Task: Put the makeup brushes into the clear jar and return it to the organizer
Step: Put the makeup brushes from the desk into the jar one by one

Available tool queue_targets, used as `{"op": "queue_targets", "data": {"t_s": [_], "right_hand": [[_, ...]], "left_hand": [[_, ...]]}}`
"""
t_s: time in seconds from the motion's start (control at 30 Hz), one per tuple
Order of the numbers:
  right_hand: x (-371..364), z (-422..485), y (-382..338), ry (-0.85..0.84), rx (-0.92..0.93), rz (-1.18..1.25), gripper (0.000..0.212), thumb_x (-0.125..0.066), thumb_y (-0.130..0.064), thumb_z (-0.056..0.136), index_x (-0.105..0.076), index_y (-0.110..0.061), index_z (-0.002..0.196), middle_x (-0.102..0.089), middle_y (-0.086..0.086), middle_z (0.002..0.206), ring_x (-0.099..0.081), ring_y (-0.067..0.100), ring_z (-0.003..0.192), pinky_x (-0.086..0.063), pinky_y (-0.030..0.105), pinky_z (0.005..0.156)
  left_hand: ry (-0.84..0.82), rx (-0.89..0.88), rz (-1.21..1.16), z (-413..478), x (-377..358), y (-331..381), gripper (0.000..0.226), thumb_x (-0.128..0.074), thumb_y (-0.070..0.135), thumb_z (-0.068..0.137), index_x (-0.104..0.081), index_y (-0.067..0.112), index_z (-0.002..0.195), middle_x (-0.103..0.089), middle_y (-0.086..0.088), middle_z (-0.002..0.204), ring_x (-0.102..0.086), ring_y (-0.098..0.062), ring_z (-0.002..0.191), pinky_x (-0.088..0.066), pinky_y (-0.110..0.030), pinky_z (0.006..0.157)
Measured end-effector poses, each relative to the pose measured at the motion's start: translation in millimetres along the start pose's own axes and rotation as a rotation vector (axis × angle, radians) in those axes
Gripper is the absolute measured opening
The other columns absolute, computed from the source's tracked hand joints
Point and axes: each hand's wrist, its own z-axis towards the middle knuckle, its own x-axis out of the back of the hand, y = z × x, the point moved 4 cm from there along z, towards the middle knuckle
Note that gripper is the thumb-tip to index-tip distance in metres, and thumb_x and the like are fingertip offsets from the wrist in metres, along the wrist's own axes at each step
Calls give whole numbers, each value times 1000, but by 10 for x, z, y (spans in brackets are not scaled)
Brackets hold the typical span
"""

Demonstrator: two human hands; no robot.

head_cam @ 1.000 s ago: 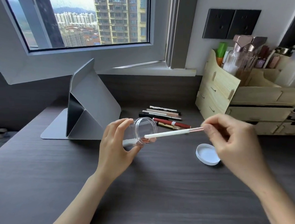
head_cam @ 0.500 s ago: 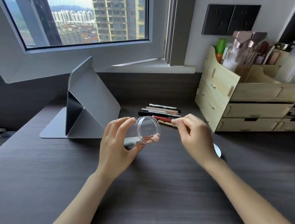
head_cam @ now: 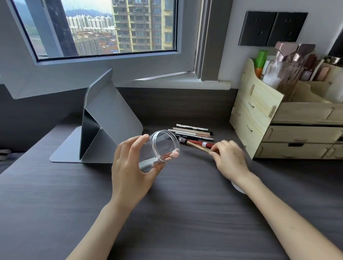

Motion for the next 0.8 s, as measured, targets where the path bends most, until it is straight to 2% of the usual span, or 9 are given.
{"op": "queue_targets", "data": {"t_s": [0.13, 0.2, 0.27, 0.33, 0.4, 0.47, 0.6, 0.7, 0.8], "right_hand": [[396, -253, -42, 85, 62, 305, 7, -63, -18, 85, -68, -15, 87, -66, -2, 85, -54, 21, 84, -39, 28, 71], [652, -415, -98, 105, 129, 364, 7, -61, -21, 83, -68, -19, 85, -63, -8, 80, -52, 17, 80, -38, 24, 72], [879, -551, -189, 133, 197, 344, 11, -59, -24, 80, -67, -20, 84, -63, -9, 80, -50, 15, 79, -38, 22, 73], [1018, -625, -325, 184, 278, 236, 10, -60, -23, 80, -68, -17, 84, -63, -5, 79, -50, 17, 78, -40, 26, 71], [1048, -643, -508, 253, 367, 83, 7, -67, -19, 78, -68, -14, 83, -63, 0, 78, -53, 21, 75, -44, 31, 67], [993, -629, -680, 286, 413, 7, 14, -75, -15, 72, -68, -12, 83, -64, 3, 77, -56, 25, 73, -42, 30, 63], [863, -559, -911, 325, 425, 42, 22, -79, -13, 62, -61, -11, 74, -63, 3, 67, -56, 26, 64, -34, 27, 61], [748, -508, -1000, 312, 437, 48, 24, -83, -20, 60, -61, -12, 68, -62, 2, 64, -56, 26, 63, -43, 31, 55], [678, -449, -1014, 292, 421, 74, 21, -81, -28, 64, -65, -14, 64, -62, 0, 66, -57, 23, 65, -43, 27, 54]], "left_hand": [[-20, -17, 4, -8, -13, 11, 65, -81, 32, 67, -49, 15, 121, -62, -8, 116, -51, -23, 106, -33, -16, 96], [-26, -21, 2, -13, -22, 13, 65, -80, 34, 68, -49, 15, 121, -61, -9, 116, -52, -23, 106, -36, -21, 94], [-26, -24, -1, -16, -34, 13, 65, -81, 36, 68, -50, 14, 121, -61, -9, 116, -53, -24, 105, -36, -20, 95], [-31, -32, 3, -29, -56, 26, 66, -83, 37, 68, -51, 14, 120, -61, -8, 116, -54, -24, 104, -38, -22, 94], [-52, -57, -3, -53, -83, 57, 69, -86, 35, 65, -50, 16, 121, -61, -7, 116, -54, -24, 105, -41, -24, 92], [-78, -101, -13, -75, -101, 98, 65, -84, 36, 68, -51, 17, 121, -61, -7, 116, -53, -22, 106, -40, -24, 93], [-132, -162, -19, -81, -111, 138, 53, -65, 46, 80, -50, 17, 121, -62, -9, 116, -52, -22, 107, -41, -29, 93], [-137, -155, -32, -75, -104, 133, 55, -68, 40, 75, -49, 17, 122, -62, -9, 116, -51, -22, 107, -38, -24, 94], [-151, -161, -28, -81, -108, 130, 55, -68, 37, 74, -49, 19, 122, -62, -10, 116, -52, -22, 107, -42, -29, 92]]}}
